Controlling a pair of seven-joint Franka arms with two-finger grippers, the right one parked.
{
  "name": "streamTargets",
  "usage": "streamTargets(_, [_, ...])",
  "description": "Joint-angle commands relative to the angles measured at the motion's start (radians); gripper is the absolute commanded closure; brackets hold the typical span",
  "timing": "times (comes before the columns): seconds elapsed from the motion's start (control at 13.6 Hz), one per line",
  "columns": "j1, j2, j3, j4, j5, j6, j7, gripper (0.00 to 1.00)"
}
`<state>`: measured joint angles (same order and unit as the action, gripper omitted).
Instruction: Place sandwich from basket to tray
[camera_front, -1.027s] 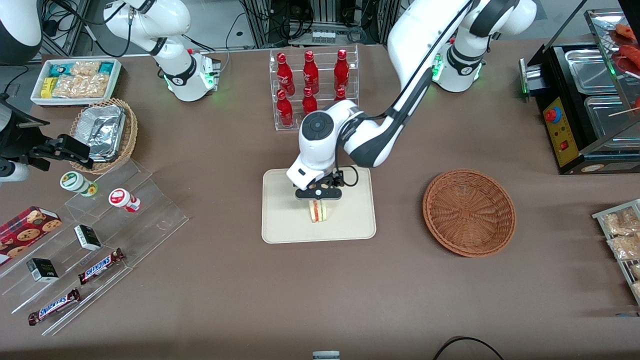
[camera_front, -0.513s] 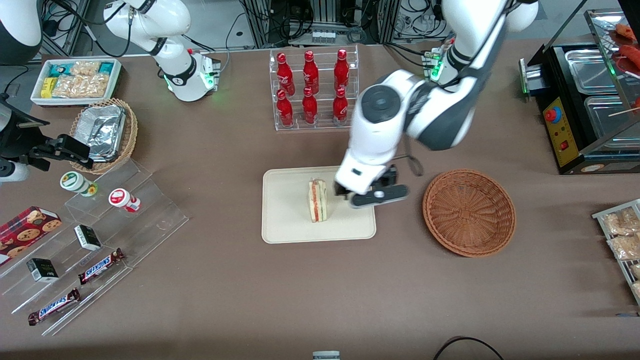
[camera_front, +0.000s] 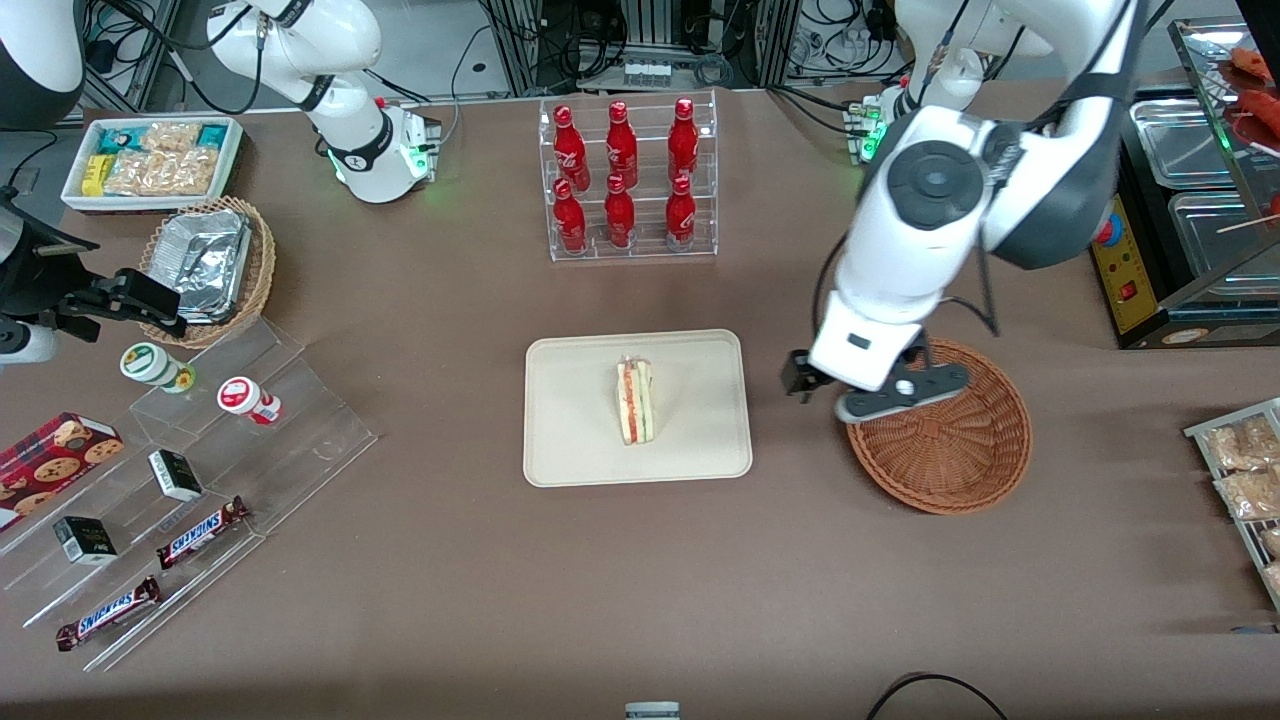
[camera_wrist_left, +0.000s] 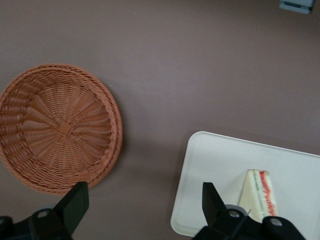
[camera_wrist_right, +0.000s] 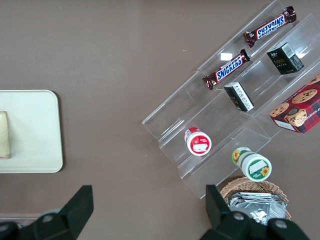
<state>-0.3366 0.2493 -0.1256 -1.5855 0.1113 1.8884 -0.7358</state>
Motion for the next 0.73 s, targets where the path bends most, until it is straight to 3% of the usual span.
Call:
streamTargets(0.0, [0.069,-0.059,-0.011,-0.034,-0.007,-0.032,0.073,0.0])
streamTargets(0.44, [0.24,-0.139,-0.011,-0.034,-0.087,-0.135,0.321,0.0])
streamTargets(0.66, [0.293,-0.177,-0.011,-0.034,-0.088,-0.195,0.414,0.0])
